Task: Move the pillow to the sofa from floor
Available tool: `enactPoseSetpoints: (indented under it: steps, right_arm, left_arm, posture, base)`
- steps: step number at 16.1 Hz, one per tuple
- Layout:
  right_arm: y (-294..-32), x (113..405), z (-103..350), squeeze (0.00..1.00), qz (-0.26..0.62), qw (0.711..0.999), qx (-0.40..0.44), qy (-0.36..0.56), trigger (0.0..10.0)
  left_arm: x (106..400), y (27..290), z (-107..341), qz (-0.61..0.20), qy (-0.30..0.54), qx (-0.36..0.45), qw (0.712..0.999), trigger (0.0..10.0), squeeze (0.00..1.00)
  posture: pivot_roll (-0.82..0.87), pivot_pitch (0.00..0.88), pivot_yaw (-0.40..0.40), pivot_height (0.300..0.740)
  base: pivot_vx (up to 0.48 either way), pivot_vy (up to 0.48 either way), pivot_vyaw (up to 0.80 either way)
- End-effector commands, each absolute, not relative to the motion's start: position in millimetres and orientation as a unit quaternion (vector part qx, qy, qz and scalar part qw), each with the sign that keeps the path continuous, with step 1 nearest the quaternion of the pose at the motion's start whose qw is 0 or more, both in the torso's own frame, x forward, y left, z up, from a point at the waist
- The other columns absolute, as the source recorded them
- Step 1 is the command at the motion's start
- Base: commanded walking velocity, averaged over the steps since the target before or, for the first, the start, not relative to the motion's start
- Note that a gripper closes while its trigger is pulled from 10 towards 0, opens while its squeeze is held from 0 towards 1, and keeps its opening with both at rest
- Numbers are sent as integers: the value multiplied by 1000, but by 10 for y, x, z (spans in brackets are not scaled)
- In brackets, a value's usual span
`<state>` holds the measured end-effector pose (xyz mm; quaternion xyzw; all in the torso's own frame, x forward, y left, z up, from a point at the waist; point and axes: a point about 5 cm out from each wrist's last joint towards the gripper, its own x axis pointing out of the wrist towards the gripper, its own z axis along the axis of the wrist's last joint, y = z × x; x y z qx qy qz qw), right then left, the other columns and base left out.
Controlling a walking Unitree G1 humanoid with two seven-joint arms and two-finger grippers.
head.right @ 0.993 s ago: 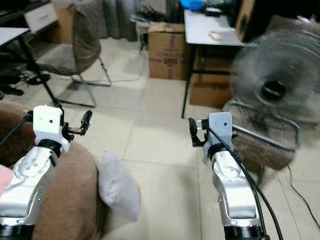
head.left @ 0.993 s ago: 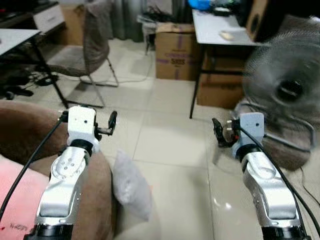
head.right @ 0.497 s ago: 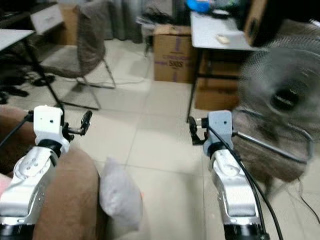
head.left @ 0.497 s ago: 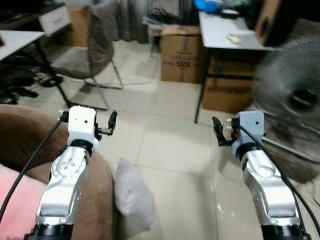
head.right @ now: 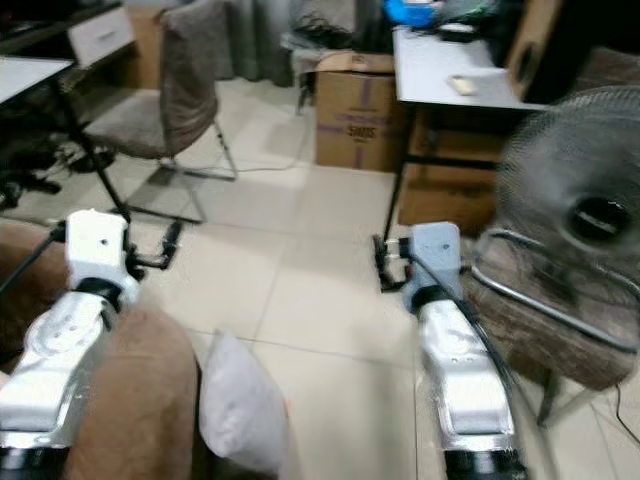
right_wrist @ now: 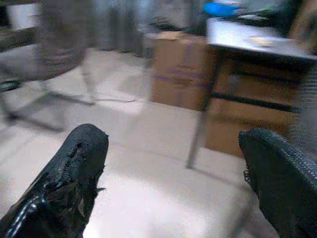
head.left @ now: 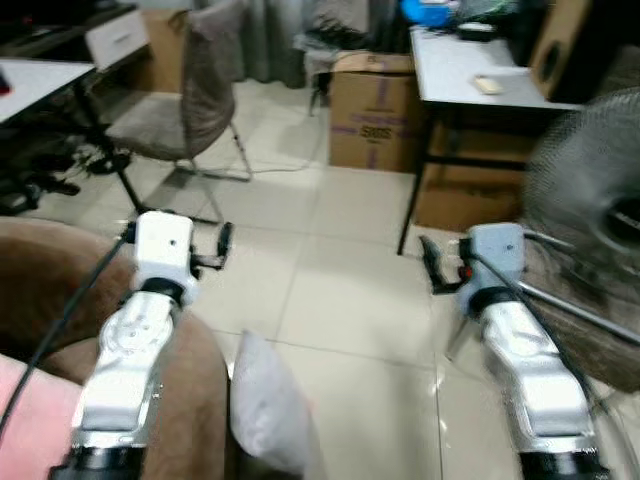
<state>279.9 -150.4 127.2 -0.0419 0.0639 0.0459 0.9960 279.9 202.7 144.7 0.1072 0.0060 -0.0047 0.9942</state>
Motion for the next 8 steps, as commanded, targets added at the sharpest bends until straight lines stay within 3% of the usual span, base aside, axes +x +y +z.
enactPoseSetpoints:
  steps: [1, 3, 8]
  right_arm:
    - [-1528, 2803, 1287, 0, 44, 996, -43, 61, 10000]
    - [-1531, 2803, 1287, 0, 43, 997, -36, 59, 10000]
    - [-1534, 2806, 1287, 0, 44, 997, -35, 59, 10000]
  left_arm:
    - [2811, 2011, 1444, -4, 9, 111, 994, 10000, 518]
    - [2809, 2013, 1440, -2, 8, 113, 994, 10000, 490]
    - [2815, 2011, 1433, 0, 9, 114, 993, 10000, 314]
  posture:
    - [-70, 0, 22, 740]
    - [-70, 0, 22, 725]
    - [-69, 0, 21, 695]
  base:
    - [0, 0, 0]
    - [0, 0, 0]
    - [0, 0, 0]
